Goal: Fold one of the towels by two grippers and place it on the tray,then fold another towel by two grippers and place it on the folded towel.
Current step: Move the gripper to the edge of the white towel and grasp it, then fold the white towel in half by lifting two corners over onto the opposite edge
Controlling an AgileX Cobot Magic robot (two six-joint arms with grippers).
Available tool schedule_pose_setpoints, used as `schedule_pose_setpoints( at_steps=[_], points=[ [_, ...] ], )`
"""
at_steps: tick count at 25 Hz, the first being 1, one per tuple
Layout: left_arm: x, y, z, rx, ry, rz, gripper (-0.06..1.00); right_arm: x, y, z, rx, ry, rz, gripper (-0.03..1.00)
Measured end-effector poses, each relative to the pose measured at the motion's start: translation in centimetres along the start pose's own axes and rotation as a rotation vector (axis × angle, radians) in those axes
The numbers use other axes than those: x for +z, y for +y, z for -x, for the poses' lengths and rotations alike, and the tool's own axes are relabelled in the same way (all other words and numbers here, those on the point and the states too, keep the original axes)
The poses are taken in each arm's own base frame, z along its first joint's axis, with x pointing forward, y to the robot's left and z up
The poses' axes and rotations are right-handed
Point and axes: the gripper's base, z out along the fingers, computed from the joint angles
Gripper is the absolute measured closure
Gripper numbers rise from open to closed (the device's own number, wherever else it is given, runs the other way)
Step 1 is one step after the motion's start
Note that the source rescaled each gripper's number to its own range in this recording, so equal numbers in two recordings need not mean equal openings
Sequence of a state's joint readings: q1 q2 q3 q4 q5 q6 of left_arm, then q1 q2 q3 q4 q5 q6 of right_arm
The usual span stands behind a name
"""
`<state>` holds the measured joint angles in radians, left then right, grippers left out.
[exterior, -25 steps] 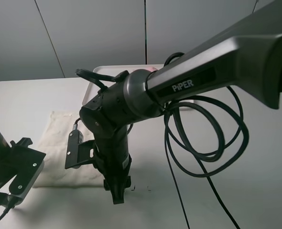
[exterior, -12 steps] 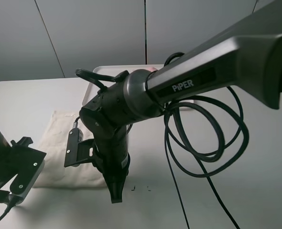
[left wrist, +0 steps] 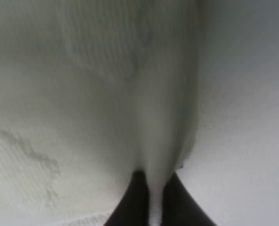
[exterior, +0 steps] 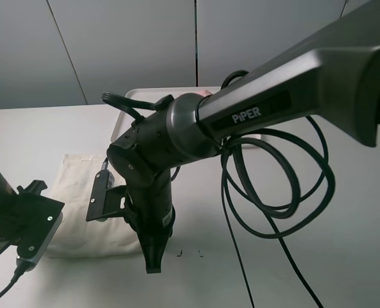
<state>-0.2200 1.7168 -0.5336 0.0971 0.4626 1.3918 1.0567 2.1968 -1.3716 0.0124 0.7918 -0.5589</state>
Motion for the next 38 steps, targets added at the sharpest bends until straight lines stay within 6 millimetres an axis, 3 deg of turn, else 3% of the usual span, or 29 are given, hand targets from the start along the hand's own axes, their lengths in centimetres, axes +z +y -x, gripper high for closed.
schedule_pose_setpoints(
  at_steps=[9, 17, 23, 27, 38],
  points=[
    [-2.1, -0.5, -0.2, -0.041, 0.0, 0.023, 0.94, -0.4, 0.4, -0.4, 0.034, 0.045, 0.041, 0.97],
    [-5.1, -2.0, 0.0, -0.134, -0.042, 0.012, 0.94, -6.8, 0.9, -1.0, 0.082, -0.007, 0.025, 0.97],
    [-7.3, -2.4, 0.7, -0.342, -0.168, 0.085, 0.94, -9.9, 1.3, -1.5, 0.188, -0.033, 0.011, 0.97],
    [-8.1, -2.6, 0.8, -0.506, -0.199, 0.107, 0.94, -10.3, 1.3, -2.0, 0.266, 0.003, 0.003, 0.97],
    [-8.8, -1.4, 0.7, -0.822, -0.288, 0.232, 0.94, -10.4, -3.1, -4.1, 0.546, -0.062, -0.079, 0.97]
  ],
)
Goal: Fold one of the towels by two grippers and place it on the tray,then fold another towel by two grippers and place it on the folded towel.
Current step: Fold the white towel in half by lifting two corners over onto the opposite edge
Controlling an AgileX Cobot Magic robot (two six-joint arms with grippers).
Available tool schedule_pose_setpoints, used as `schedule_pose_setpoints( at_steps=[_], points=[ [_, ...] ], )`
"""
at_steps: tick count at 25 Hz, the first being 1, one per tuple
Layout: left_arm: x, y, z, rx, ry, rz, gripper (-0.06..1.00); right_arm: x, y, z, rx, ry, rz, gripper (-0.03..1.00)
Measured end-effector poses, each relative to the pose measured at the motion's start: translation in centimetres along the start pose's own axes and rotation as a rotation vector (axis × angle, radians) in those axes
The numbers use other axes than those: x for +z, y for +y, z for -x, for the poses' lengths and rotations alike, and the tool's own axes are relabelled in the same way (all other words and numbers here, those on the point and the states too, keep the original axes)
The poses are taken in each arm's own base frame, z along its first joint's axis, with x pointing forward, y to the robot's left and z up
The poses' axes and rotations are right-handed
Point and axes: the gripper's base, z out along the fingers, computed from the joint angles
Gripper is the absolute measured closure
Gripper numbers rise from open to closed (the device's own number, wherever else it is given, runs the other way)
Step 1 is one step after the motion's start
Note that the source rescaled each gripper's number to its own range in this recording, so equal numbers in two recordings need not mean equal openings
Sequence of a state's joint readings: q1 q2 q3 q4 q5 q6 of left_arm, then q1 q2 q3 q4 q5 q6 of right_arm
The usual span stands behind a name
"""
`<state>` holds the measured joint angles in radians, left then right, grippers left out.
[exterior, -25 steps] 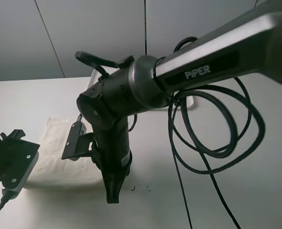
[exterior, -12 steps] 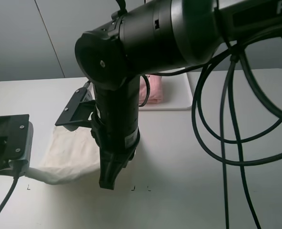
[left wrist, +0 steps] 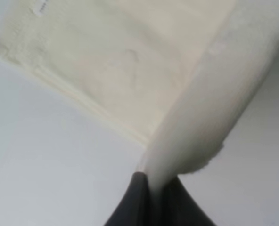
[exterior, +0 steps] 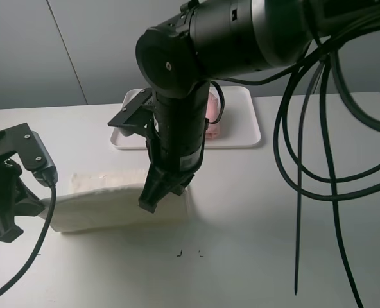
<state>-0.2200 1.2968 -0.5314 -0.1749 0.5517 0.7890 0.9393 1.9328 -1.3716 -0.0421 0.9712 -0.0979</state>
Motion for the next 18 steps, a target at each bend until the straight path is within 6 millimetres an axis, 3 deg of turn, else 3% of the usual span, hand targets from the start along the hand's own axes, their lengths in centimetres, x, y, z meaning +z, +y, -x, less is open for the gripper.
schedule_pose_setpoints(
  at_steps=[4, 12, 18],
  points=[
    [0.1, 0.4, 0.4, -0.056, -0.041, 0.04, 0.94, 0.0, -1.4, 0.3, 0.074, -0.054, -0.028, 0.97],
    [1.0, 1.1, 0.9, -0.105, -0.078, 0.083, 0.94, 0.2, -2.3, 0.9, 0.106, -0.113, -0.097, 0.97],
    [1.5, 1.4, 1.1, -0.124, -0.088, 0.103, 0.94, 1.9, -2.7, 1.8, 0.136, -0.17, -0.128, 0.96]
  ],
)
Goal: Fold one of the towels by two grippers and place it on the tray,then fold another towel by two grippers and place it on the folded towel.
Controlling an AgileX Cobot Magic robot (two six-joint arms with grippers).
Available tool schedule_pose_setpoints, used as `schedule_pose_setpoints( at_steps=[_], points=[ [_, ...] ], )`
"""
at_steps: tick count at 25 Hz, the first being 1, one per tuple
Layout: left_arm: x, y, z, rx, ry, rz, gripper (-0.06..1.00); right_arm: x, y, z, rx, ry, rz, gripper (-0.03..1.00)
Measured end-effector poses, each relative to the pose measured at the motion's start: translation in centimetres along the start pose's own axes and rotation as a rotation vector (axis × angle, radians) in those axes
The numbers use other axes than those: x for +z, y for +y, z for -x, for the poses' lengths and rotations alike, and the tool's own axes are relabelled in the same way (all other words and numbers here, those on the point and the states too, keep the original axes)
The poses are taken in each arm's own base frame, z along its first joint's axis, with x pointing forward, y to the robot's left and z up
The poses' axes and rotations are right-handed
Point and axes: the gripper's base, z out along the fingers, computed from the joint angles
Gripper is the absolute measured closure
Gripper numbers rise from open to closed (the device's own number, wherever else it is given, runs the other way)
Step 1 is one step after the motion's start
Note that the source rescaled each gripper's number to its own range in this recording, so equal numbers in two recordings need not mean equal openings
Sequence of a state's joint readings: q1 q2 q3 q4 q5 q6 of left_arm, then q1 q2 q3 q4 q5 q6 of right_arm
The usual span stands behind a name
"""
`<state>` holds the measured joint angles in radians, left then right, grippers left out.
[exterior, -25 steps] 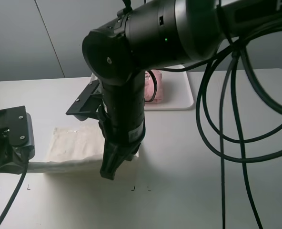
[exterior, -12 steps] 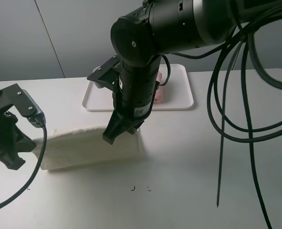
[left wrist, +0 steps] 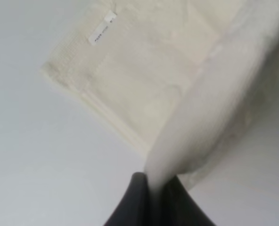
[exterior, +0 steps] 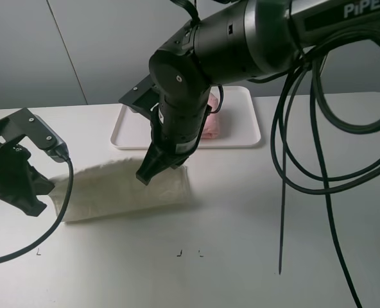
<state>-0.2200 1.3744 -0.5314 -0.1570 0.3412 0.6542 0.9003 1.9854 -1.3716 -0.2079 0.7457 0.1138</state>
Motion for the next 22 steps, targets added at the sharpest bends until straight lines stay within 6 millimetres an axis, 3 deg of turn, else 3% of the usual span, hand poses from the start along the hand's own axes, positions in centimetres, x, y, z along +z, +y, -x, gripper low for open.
schedule_pose_setpoints(
  at_steps=[4, 8, 11, 14, 16, 19, 22],
  points=[
    [0.7, 0.3, 0.2, -0.081, -0.021, 0.026, 0.85, 0.5, -0.3, 0.8, 0.045, -0.086, -0.015, 0.87],
    [1.1, 0.8, 0.5, -0.172, -0.054, 0.07, 0.64, 0.6, -1.3, 1.4, 0.041, -0.161, -0.066, 0.73],
    [1.1, 1.0, 0.7, -0.225, -0.078, 0.09, 0.42, 0.6, -1.9, 1.6, 0.06, -0.186, -0.089, 0.49],
    [1.0, 1.1, 0.9, -0.269, -0.103, 0.099, 0.12, 0.6, -2.0, 1.6, 0.088, -0.189, -0.091, 0.14],
    [1.0, 1.2, 0.9, -0.305, -0.112, 0.1, -0.01, 0.6, -2.0, 1.6, 0.102, -0.19, -0.089, 0.01],
    [1.2, 1.2, 0.6, -0.37, -0.068, 0.087, -0.05, 0.7, -2.2, 1.3, 0.126, -0.16, -0.091, -0.03],
    [1.7, 2.8, -0.3, -0.578, 0.086, 0.078, -0.05, 1.0, -3.1, 0.8, 0.216, -0.113, -0.036, -0.03]
  ],
)
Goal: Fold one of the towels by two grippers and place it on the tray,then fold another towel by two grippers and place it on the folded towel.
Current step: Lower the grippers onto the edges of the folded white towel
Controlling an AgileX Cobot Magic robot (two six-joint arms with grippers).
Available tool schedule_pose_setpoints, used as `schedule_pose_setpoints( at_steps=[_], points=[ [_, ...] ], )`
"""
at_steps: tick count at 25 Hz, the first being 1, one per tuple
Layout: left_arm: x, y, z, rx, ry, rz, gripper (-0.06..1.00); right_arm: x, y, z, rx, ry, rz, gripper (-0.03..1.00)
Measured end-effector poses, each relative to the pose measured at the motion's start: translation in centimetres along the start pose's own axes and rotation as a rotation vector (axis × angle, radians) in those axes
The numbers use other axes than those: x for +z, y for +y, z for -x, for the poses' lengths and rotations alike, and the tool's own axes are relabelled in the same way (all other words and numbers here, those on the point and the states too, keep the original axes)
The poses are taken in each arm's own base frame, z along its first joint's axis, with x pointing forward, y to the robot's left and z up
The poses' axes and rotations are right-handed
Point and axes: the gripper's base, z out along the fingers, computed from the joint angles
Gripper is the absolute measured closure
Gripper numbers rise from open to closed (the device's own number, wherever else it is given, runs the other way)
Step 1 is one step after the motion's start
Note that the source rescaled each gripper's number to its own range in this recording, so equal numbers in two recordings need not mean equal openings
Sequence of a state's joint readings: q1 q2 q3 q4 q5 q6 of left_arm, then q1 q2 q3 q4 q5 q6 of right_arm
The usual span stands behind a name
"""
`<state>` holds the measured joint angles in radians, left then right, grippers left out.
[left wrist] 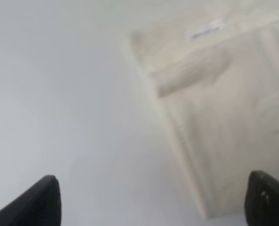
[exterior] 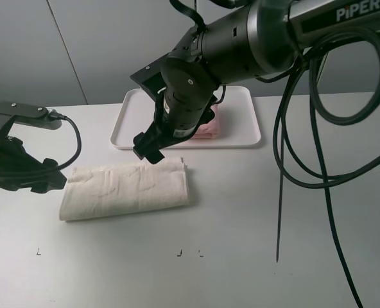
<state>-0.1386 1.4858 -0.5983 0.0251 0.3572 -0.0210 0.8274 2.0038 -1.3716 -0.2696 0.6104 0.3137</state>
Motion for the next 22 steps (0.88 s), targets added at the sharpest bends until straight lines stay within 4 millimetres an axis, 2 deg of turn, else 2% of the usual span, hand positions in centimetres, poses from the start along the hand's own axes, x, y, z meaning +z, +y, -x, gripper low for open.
schedule_pose_setpoints(
  at_steps=[3, 6, 16, 22],
  points=[
    [0.8, 1.9, 0.6, -0.149, 0.132, 0.034, -0.05, 0.9, -1.7, -0.7, 0.097, 0.09, 0.072, -0.03],
    [1.3, 2.2, 0.9, -0.181, 0.172, 0.039, -0.05, 1.7, -2.7, -1.5, 0.137, 0.174, 0.119, -0.03],
    [2.0, 2.4, 3.4, -0.218, 0.18, 0.031, -0.05, 3.5, -2.2, -3.0, 0.143, 0.308, 0.156, -0.03],
    [4.9, 2.4, 3.6, -0.231, 0.29, 0.035, -0.05, 3.4, -2.7, -3.2, 0.169, 0.334, 0.164, -0.03]
  ],
)
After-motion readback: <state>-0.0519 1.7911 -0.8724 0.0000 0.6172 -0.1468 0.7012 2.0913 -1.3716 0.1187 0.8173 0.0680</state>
